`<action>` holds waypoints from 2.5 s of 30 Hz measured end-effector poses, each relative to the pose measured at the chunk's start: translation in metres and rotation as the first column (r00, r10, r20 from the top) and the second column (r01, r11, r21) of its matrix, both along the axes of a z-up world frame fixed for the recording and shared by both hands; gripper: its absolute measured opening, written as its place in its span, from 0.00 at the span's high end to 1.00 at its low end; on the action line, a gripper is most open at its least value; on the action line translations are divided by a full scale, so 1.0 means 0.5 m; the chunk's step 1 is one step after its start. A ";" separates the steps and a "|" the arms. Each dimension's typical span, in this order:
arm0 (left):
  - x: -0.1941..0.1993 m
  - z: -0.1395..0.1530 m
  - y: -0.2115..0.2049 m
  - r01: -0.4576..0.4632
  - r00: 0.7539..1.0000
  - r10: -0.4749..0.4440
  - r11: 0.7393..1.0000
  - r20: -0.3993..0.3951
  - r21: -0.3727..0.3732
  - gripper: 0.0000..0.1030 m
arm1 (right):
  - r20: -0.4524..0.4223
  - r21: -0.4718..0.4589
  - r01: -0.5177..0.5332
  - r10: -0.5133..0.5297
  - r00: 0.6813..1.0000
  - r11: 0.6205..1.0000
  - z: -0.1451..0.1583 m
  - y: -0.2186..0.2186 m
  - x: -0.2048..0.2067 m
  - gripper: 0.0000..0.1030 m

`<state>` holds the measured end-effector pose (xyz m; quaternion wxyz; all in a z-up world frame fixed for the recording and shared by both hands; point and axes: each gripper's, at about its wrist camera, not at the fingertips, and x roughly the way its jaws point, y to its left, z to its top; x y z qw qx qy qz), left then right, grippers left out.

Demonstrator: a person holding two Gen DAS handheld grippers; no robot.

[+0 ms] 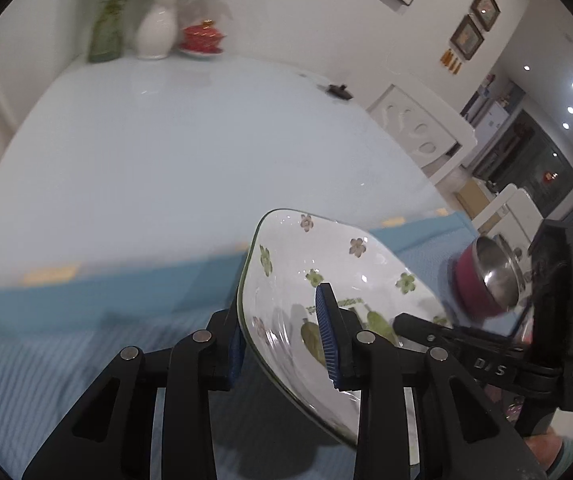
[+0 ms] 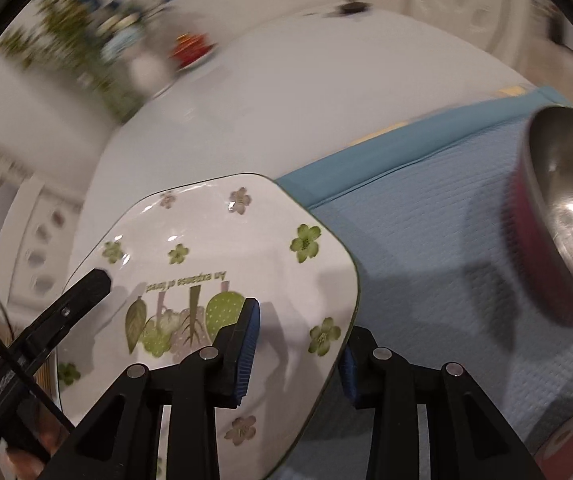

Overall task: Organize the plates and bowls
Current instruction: 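Lift the tree-print plate with the right gripper and carry it over the plate stack, then lower the plate onto the stack and open the right gripper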

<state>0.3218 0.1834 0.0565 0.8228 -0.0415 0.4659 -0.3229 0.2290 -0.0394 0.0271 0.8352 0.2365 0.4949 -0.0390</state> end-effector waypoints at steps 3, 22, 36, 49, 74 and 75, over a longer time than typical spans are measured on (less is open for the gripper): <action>-0.025 -0.017 0.055 -0.034 0.998 0.035 0.999 -0.043 0.026 0.73 | -0.019 0.011 -0.121 0.122 0.992 0.993 -0.001 0.061 -0.020 0.66; -0.057 -0.044 0.093 -0.072 0.996 0.073 0.997 -0.051 0.022 0.65 | 0.033 -0.081 -0.308 0.311 0.950 0.948 0.010 0.108 -0.011 0.66; -0.111 0.091 0.126 -0.077 0.995 0.080 0.996 0.067 -0.050 0.65 | 0.174 -0.154 -0.331 0.355 0.919 0.931 0.136 0.113 -0.055 0.66; -0.296 0.243 0.145 -0.080 0.980 0.093 0.993 0.175 -0.081 0.65 | 0.226 -0.180 -0.343 0.379 0.897 0.922 0.279 0.138 -0.264 0.66; -0.614 0.103 0.255 -0.193 0.981 0.192 0.981 -0.021 -0.017 0.65 | 0.045 -0.067 -0.492 0.495 0.868 0.868 0.130 0.249 -0.594 0.66; -0.615 0.095 0.257 -0.192 0.981 0.191 0.981 -0.029 -0.017 0.65 | 0.034 -0.072 -0.496 0.499 0.866 0.865 0.122 0.253 -0.596 0.66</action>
